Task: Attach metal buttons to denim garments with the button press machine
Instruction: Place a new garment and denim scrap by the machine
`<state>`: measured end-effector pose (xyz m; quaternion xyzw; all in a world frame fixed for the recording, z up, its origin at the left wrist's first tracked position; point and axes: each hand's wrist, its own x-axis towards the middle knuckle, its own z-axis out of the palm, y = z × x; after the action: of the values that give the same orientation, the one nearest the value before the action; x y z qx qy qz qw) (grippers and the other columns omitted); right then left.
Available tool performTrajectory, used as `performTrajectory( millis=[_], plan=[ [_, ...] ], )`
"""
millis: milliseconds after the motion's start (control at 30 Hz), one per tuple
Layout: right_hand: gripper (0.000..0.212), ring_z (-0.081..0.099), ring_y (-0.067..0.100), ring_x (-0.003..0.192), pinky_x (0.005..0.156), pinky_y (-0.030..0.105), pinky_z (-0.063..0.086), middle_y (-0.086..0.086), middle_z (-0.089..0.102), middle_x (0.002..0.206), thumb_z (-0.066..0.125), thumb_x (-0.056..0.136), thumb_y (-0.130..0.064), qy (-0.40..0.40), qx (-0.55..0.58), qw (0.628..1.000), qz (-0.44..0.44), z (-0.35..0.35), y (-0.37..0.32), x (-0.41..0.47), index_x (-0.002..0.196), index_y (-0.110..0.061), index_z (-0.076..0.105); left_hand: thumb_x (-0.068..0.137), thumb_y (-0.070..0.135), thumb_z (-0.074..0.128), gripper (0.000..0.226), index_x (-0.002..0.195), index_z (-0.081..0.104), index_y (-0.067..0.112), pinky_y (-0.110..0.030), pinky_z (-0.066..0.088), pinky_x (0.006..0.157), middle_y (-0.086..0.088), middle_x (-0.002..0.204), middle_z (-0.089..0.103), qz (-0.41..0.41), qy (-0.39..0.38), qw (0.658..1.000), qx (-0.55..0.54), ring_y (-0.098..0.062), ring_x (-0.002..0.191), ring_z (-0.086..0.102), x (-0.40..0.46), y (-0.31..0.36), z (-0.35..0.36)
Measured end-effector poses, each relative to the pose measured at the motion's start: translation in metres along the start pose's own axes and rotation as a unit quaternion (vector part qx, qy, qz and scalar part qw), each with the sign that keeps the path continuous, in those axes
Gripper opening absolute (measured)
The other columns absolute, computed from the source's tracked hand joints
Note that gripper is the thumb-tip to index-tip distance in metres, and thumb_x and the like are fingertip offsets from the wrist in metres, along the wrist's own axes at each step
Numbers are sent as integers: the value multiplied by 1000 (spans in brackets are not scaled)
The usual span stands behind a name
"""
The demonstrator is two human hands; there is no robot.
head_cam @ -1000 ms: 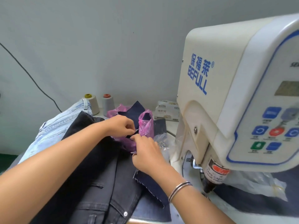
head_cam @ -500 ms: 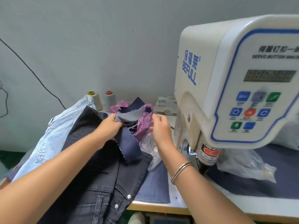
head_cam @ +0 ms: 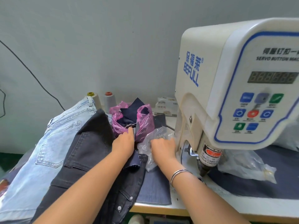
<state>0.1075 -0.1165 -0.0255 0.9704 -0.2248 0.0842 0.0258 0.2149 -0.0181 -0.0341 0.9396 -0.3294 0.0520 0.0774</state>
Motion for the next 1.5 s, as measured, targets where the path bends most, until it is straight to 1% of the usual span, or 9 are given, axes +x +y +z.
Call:
performTrajectory(
  millis=[200,400,633,767,900,1033,1100,1333,1500],
  plan=[
    [25,62,27,95,76,35,24,5,57,109,54,84,-3,29,29,997,-67,3,-1,0,105,-17,55,90,14,48,58,141,21,13,-44,42,94,-17,133,49,20,-143,988,-61,-37,117,50,14,-7,-5],
    [39,59,23,106,83,36,30,-2,59,116,69,77,-10,-21,40,993,-106,-2,-1,3,112,-22,58,86,2,40,40,122,36,18,-37,40,68,-19,104,64,-1,48,988,-145,-31,79,51,4,-13,-32],
    [29,59,25,106,88,36,33,2,67,108,48,87,-19,-13,-32,999,-37,-1,-8,5,112,-21,62,88,9,43,51,137,38,23,-38,47,78,-13,124,59,-6,-77,997,19,-34,108,58,4,-7,-19],
    [20,61,24,102,80,34,32,3,68,105,49,89,-13,7,-29,999,-13,0,-4,10,102,-18,64,87,2,42,84,153,4,35,-38,47,78,-16,126,59,-25,-66,996,-60,-34,106,59,13,-6,-14],
    [23,63,24,100,84,33,33,1,68,102,54,86,-3,8,-37,999,-15,3,-4,12,100,-18,63,88,5,43,64,148,30,26,-35,43,82,-17,129,57,-63,16,963,-262,-35,108,56,15,-5,-29],
    [21,62,23,103,83,32,35,1,67,107,56,88,-7,8,-38,999,-16,5,-8,15,105,-18,64,88,4,39,45,128,50,22,-29,50,63,-8,113,59,-131,-138,904,-383,-22,83,58,9,-10,-41],
    [22,63,23,103,79,31,33,2,68,107,55,87,-5,7,-34,999,-21,5,-10,14,103,-18,64,88,5,41,41,126,46,18,-25,49,48,-5,106,54,-101,-198,932,-287,-19,64,58,0,-12,-38],
    [25,63,25,104,78,31,36,3,67,109,49,90,-2,23,-24,999,-35,8,-12,12,104,-15,64,87,5,50,29,115,51,9,-40,39,66,-12,111,53,57,94,994,-5,-34,98,54,-20,-3,-5],
    [25,63,26,104,78,31,40,4,67,109,51,88,0,23,-27,999,-39,7,-9,11,106,-14,64,88,25,47,10,80,43,19,-34,33,62,-9,89,63,6,59,995,-81,-36,83,55,-21,-8,-2]
  ],
)
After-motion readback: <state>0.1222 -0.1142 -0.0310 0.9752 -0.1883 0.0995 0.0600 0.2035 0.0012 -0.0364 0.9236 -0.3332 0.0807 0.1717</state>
